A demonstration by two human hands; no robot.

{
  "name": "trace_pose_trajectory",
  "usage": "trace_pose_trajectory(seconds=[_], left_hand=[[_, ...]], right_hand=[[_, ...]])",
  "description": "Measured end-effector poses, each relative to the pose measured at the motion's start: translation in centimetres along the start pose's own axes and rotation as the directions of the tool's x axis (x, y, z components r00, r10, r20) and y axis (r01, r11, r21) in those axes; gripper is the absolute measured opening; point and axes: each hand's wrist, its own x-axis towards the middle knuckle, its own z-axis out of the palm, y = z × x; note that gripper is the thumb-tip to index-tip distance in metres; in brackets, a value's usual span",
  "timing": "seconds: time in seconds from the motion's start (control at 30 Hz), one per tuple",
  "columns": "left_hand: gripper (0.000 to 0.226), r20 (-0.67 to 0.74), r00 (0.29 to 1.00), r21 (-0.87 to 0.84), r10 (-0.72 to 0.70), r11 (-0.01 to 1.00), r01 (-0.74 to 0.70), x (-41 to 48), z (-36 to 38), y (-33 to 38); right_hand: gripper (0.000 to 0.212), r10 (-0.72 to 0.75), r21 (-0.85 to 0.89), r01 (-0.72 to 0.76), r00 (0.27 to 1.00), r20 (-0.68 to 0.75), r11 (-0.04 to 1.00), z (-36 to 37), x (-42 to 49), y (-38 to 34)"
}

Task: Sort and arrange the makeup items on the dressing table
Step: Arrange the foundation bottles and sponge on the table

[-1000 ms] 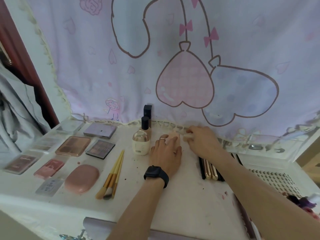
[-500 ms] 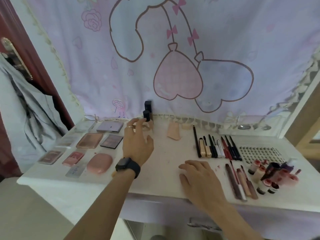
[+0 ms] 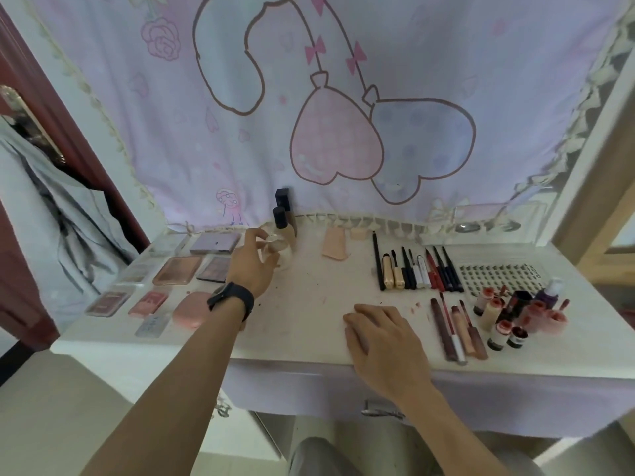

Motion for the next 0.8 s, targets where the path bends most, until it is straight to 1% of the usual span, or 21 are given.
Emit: trace_pose_trajectory(seconds=[0.1,0.13,0.17,0.23,0.27,0.33,0.43,0.5,0.57,0.6,0.63,0.67,0.7,0.77,0.8], left_hand=[[0.025,-0.012,1.0,-0.008,0.021,1.0,-0.021,-1.1,-0.2,0.3],[0.024,-0.017,0.999,-0.035,0.027,0.999,-0.028,-1.6,-0.3,0.5],[0.025,-0.016,1.0,-0.092,0.022,0.995,-0.024,-2.1,-0.3,0.8],[0.026,0.017,1.0,-0.307,-0.006,0.952,0.011,-3.5,-0.4,1.7],[0.027,0.056,0.998,-0.405,-0.009,0.914,0.031,-4.2,-0.5,2.2],[0.029,0.175,0.984,-0.49,0.011,0.868,0.077,-5.9,-0.4,3.1],[0.044,0.364,0.931,-0.511,-0.032,0.828,0.229,-8.1,0.4,4.5],[0.045,0.435,0.899,-0.487,-0.041,0.83,0.273,-9.2,1.2,5.3],[0.032,0.481,0.877,-0.442,0.001,0.864,0.242,-10.0,1.9,5.9],[0.025,0.503,0.864,-0.428,0.03,0.877,0.219,-10.3,2.1,6.1],[0.021,0.519,0.853,-0.417,0.054,0.887,0.198,-10.6,2.4,6.3],[0.019,0.526,0.848,-0.408,0.066,0.894,0.184,-10.8,2.6,6.4],[0.019,0.526,0.848,-0.397,0.067,0.901,0.175,-10.9,2.8,6.6],[0.019,0.506,0.86,-0.366,0.07,0.92,0.14,-11.1,2.9,6.8],[0.019,0.48,0.872,-0.342,0.092,0.935,0.09,-11.2,3.0,6.9]], right_hand=[[0.037,0.001,0.002,-0.001,1.0,0.018,1.0,-0.2,0.0,0.0],[0.037,0.001,0.006,-0.001,1.0,0.03,1.0,-0.3,-0.1,0.0],[0.038,0.01,0.018,-0.011,0.999,0.042,1.0,-0.4,-0.1,-0.1],[0.048,0.054,0.08,-0.057,0.997,0.047,0.995,-0.7,0.0,-0.3],[0.053,0.086,0.128,-0.091,0.995,0.043,0.988,-0.9,0.0,-0.4],[0.058,0.15,0.235,-0.158,0.987,0.051,0.959,-1.2,0.1,-0.4],[0.059,0.2,0.349,-0.215,0.977,0.078,0.912,-1.5,0.2,-0.3],[0.065,0.242,0.441,-0.245,0.968,0.065,0.864,-1.7,0.2,-0.1],[0.067,0.272,0.521,-0.251,0.961,0.037,0.816,-1.8,0.2,0.1],[0.061,0.281,0.547,-0.251,0.959,0.029,0.799,-1.8,0.2,0.2],[0.051,0.291,0.559,-0.258,0.956,0.03,0.788,-1.9,0.1,0.3],[0.038,0.299,0.565,-0.269,0.953,0.041,0.78,-1.9,0.1,0.4],[0.032,0.301,0.569,-0.279,0.952,0.057,0.774,-1.9,0.1,0.5],[0.023,0.3,0.567,-0.295,0.95,0.088,0.769,-1.8,0.1,0.5],[0.021,0.303,0.56,-0.302,0.948,0.094,0.771,-1.8,0.1,0.5]])
